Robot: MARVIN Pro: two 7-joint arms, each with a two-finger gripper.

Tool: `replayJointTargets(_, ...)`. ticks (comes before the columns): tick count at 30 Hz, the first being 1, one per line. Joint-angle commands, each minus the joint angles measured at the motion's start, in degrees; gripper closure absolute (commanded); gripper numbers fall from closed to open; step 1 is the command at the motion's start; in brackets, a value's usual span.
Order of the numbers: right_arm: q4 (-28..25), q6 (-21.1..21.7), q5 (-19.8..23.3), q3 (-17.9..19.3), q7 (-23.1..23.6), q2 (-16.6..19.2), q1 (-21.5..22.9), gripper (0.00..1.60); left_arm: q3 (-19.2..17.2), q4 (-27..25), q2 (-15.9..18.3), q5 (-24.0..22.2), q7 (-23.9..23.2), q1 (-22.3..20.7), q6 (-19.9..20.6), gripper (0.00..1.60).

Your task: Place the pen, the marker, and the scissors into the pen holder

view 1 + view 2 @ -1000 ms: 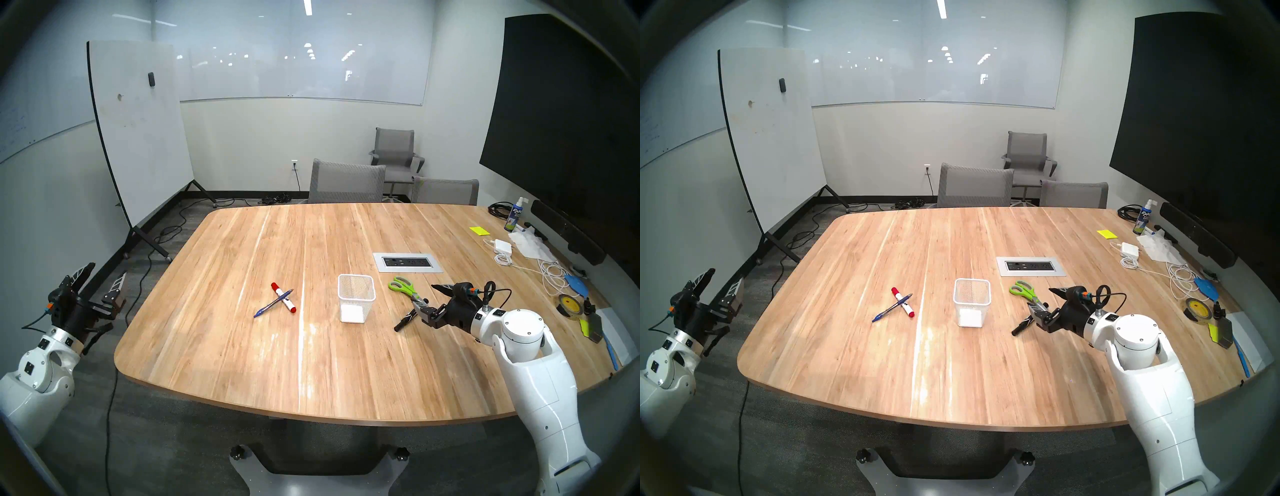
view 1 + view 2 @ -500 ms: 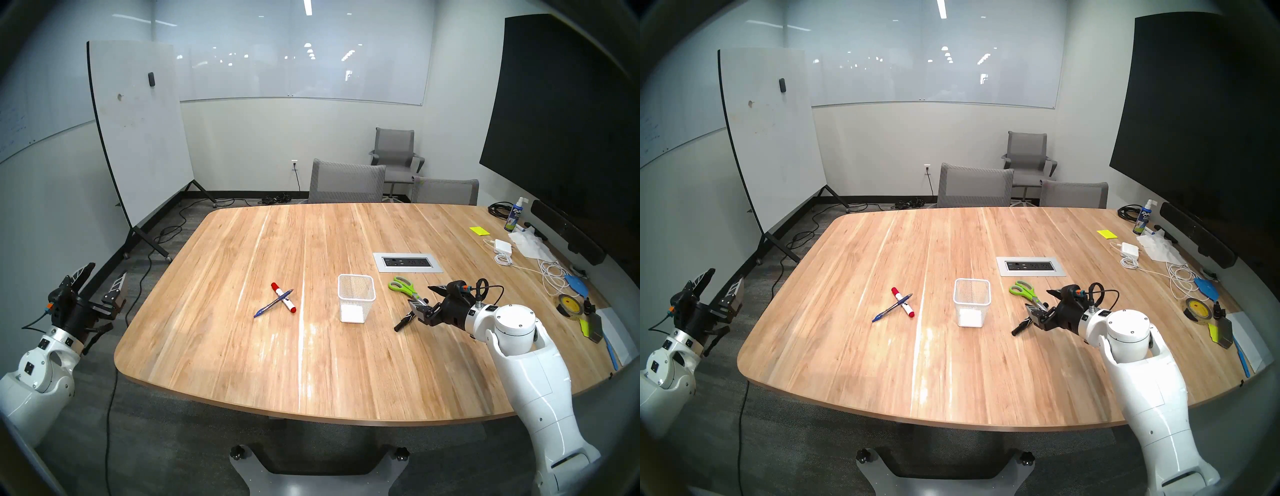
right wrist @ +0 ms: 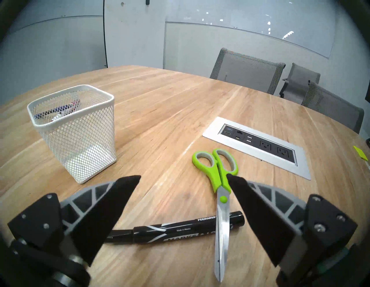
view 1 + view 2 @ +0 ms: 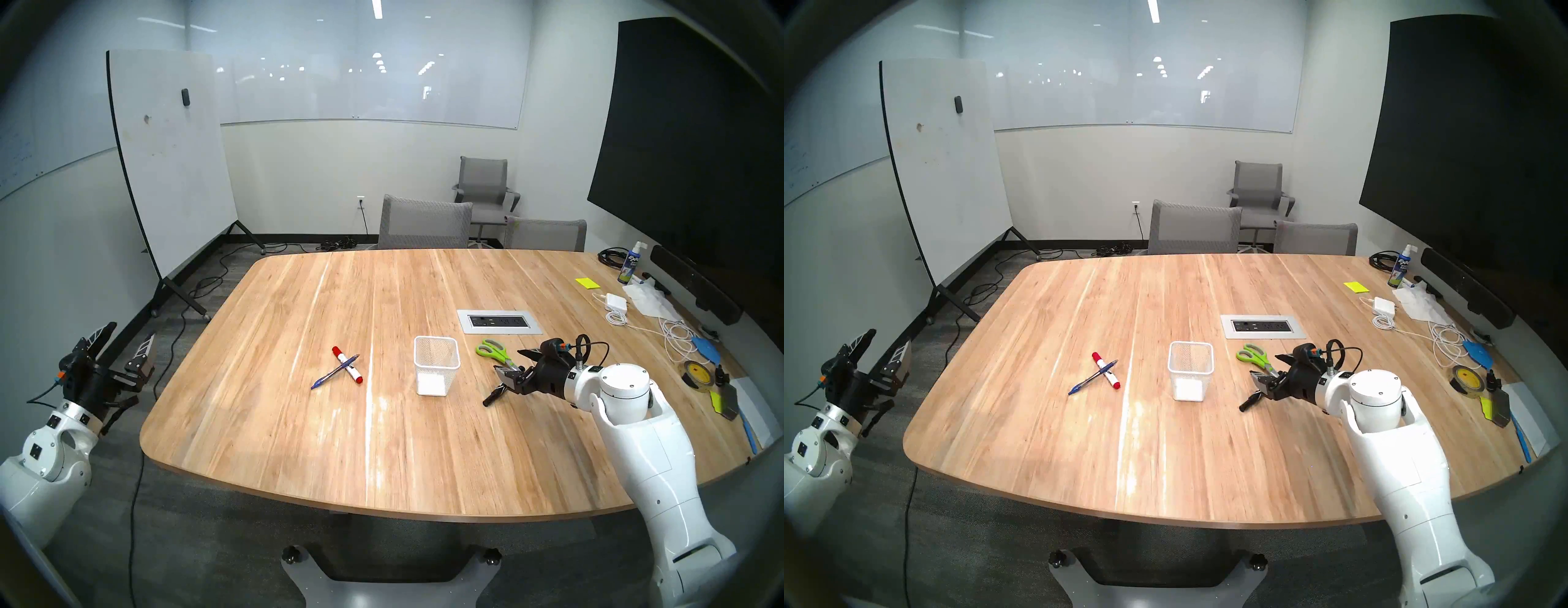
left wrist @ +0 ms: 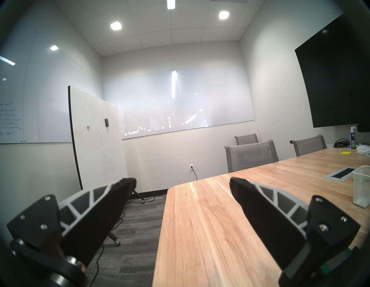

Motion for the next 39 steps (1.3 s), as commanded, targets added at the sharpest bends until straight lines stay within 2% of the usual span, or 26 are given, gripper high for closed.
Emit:
replayJointTargets(1, 0.68, 0.50, -0.06, -0.08, 0.26, 0.31, 3.10, 0.00, -0.77, -0.25, -0.03, -0.05, 0.00, 0.09, -0.08, 0.00)
replayJointTargets(16, 3.25, 2.40, -1.37, -2.12, 0.26, -0.06, 5.90, 0.00, -0.77, -0.25, -0.03, -0.05, -0.01, 0.09, -0.08, 0.00)
replayJointTargets(39, 8.19, 2.39, -2.75, -3.82, -0.17, -1.00, 10.49, 0.00, -0.74, -0.23, -0.03, -0.04, 0.00, 0.06, -0.10, 0.00)
